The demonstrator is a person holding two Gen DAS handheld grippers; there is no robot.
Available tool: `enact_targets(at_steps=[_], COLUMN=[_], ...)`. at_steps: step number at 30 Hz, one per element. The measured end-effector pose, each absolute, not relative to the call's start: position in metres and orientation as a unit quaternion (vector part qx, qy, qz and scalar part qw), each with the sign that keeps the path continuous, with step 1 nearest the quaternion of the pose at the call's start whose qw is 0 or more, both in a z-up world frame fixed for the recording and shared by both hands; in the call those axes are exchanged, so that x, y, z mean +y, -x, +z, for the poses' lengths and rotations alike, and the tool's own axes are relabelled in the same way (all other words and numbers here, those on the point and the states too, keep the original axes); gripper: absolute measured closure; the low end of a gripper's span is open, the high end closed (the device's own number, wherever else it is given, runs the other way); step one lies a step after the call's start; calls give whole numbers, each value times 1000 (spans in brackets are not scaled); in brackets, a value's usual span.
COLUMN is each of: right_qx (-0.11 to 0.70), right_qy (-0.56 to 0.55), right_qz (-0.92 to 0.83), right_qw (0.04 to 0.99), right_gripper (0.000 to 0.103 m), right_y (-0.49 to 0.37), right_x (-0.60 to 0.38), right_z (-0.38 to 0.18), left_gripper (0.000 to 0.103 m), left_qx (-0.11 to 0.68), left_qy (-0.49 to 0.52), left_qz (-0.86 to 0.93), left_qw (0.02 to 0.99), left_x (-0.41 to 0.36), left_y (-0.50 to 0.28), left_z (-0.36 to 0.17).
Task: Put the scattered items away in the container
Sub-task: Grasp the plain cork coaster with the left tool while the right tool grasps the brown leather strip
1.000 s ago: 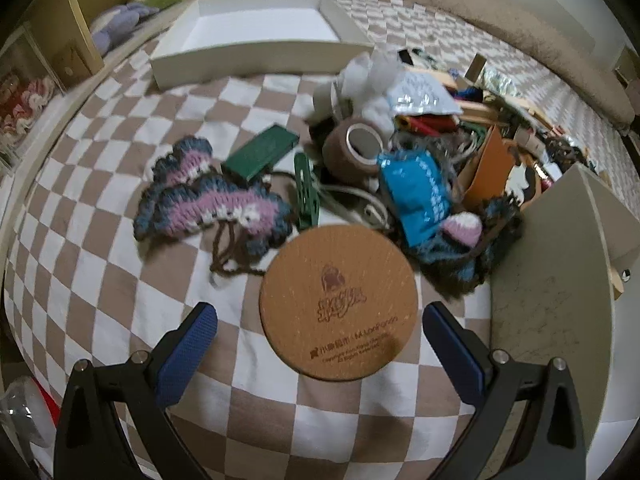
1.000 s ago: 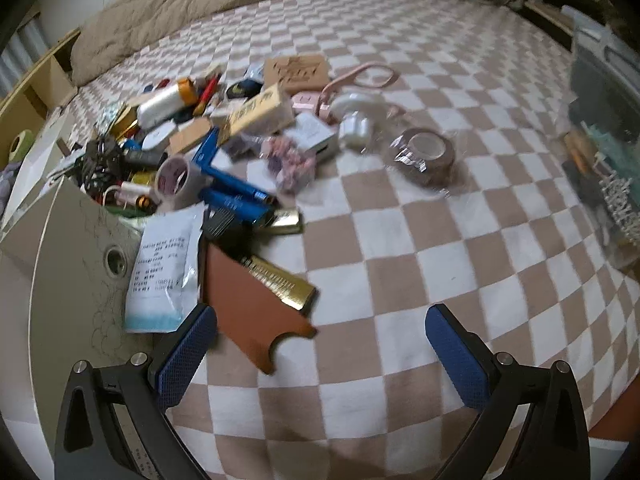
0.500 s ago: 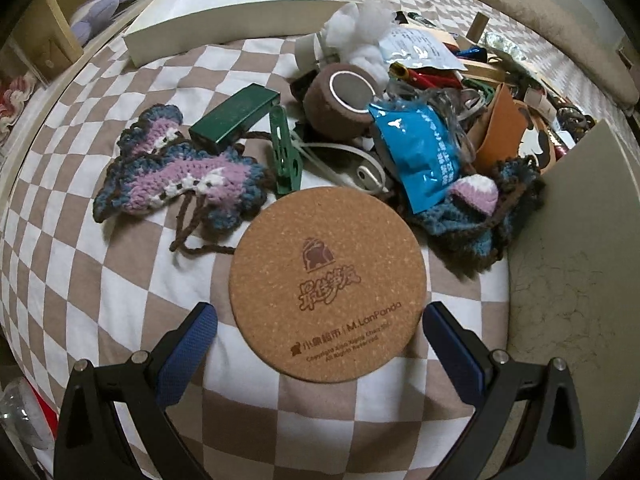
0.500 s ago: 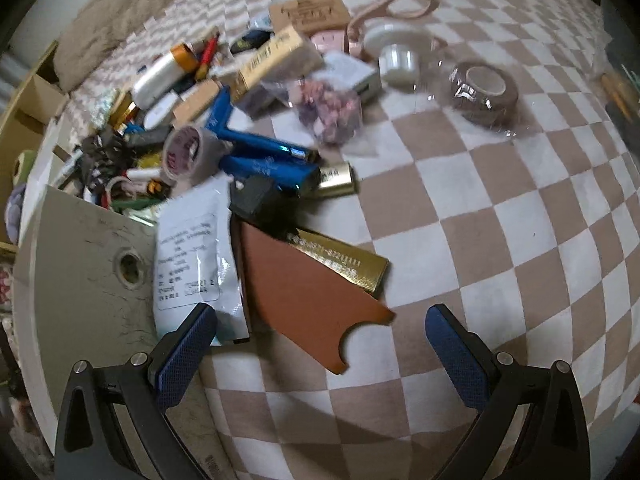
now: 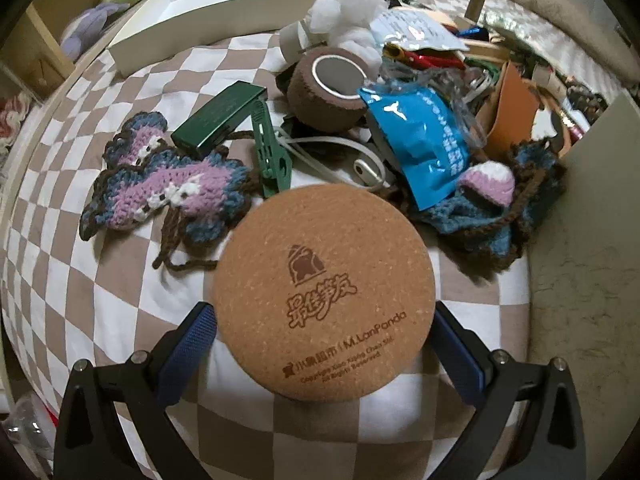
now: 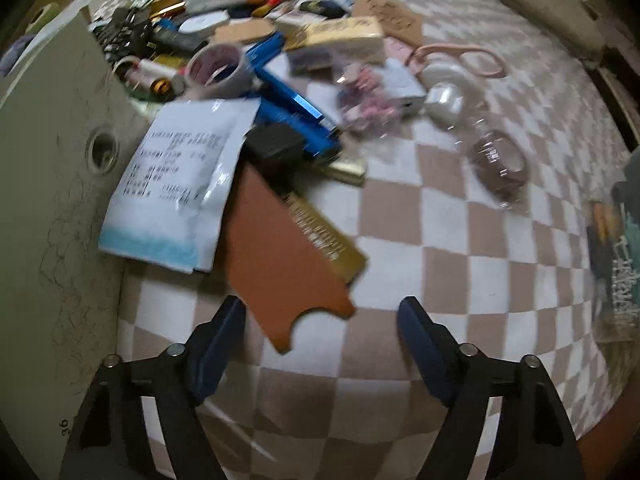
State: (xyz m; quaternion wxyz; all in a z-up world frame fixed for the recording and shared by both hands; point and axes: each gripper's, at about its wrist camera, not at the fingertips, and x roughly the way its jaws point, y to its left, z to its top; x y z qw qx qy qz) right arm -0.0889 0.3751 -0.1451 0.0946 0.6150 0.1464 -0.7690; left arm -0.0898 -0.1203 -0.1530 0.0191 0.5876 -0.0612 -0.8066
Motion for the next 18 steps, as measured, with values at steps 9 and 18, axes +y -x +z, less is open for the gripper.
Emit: enact_targets(at_steps=[9,18], right_qx=[154,173], right_qy=[-607,-603], right_qz=[-770,-771], right_qw=[120,114], right_gripper=[45,48], right_y=[88,72], right_x=[369,385], right_z=[-142,-135], left_gripper=[0,3], left_qx=[-44,-46], left_qy=[-607,-602], left_qz=[-793,-797], left_qw=[23,5], left_x=[-123,-128], left_y=[99,94], left_z=[-152,-145])
